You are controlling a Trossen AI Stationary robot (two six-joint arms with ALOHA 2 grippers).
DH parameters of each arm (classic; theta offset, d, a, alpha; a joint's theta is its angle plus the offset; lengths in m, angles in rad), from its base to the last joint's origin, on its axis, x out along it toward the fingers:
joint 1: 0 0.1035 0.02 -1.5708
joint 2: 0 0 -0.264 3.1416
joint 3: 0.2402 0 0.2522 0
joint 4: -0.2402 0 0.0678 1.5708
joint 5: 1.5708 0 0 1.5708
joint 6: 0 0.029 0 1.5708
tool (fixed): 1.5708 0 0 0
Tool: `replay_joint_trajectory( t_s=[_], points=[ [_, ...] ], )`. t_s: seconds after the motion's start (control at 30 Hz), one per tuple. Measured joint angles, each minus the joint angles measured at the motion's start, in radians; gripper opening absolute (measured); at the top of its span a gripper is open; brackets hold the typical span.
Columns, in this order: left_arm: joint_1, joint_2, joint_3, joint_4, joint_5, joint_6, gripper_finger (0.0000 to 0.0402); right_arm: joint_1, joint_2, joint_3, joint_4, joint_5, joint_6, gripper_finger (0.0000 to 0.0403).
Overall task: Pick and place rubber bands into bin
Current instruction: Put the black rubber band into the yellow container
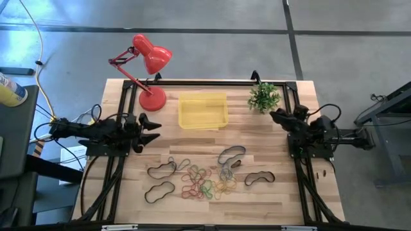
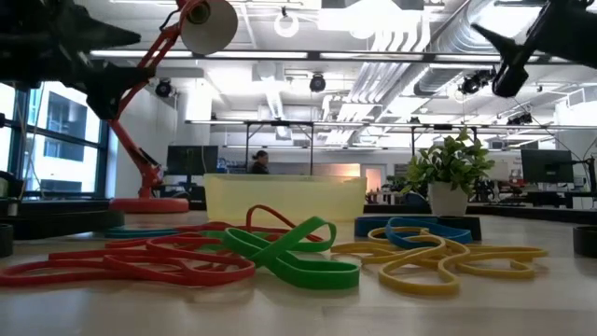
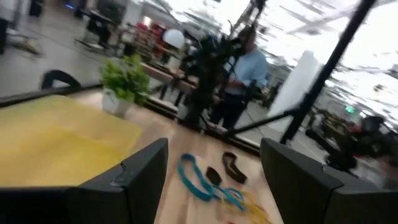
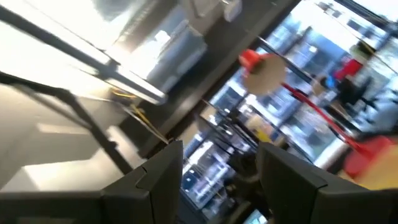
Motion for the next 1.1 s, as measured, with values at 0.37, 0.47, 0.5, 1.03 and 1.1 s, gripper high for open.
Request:
replay_joint_trajectory(
  t_s=[0.37,0.47,0.5,1.03,1.1],
  points=[
    [0.000,0.021,0.000,0.003,0.022,-0.019,0.0244,0.090,0.420,0.265,0.026,-0.060,-0.238,0.0193],
    [0.000,0.023,0.000,-0.006,0.130,-0.035,0.0244,0.111,0.558,0.384,-0.068,-0.107,-0.285,0.0192],
    [0.000,0.029,0.000,-0.006,0.181,-0.046,0.0244,0.119,0.597,0.427,-0.138,-0.114,-0.296,0.0192],
    [-0.193,0.588,0.272,-0.173,0.392,-0.042,0.0170,0.193,1.000,0.895,-0.816,-0.093,-0.416,0.0192],
    [-0.215,0.677,0.354,-0.256,0.389,0.008,0.0158,0.192,0.999,0.898,-0.816,-0.090,-0.417,0.0192]
  ],
)
